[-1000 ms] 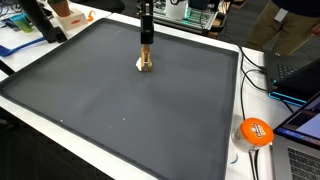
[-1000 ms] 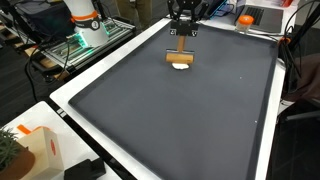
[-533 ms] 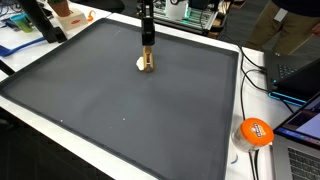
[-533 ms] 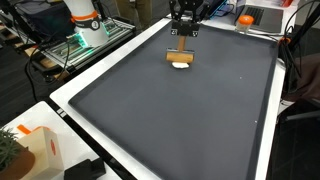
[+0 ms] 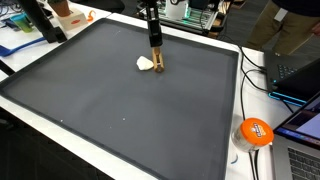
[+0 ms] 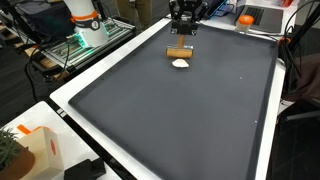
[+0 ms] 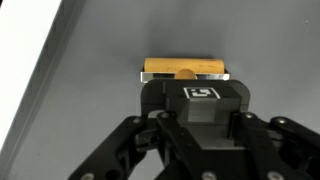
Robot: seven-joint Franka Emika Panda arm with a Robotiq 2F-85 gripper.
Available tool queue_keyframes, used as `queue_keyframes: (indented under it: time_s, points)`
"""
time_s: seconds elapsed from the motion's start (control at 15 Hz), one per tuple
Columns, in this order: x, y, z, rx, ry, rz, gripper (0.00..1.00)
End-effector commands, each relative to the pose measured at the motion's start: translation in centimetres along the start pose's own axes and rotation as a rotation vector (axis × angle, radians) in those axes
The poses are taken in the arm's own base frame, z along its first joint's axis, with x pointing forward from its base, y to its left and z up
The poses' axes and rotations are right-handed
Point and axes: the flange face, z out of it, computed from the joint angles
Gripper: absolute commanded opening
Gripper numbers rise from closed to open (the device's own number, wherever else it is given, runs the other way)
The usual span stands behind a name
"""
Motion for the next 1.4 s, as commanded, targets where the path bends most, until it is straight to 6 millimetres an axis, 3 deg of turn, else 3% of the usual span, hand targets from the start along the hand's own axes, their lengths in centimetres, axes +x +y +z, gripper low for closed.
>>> queue_keyframes:
  time_s: [0.0,0.33,0.67,0.87,0.93,1.0,1.27,1.33]
  points:
    - [-1.6,2.7,-3.6,0.075,0.004,-0.114,0.22]
    - [-5.5,7.3,-12.5,-0.062,0.050,-0.396,0.22]
    - [-7.9,8.0,-19.1,-0.196,0.037,-0.643,0.22]
    - [-6.7,6.0,-20.4,-0.161,0.041,-0.810,0.22]
    - [-5.8,5.6,-20.3,-0.101,0.069,-0.716,0.22]
    - [-7.4,6.8,-20.3,-0.151,0.062,-0.735,0.47]
    - [-5.6,5.4,-19.6,-0.122,0.069,-0.720,0.47]
    - [-5.6,5.3,-19.6,-0.122,0.069,-0.721,0.22]
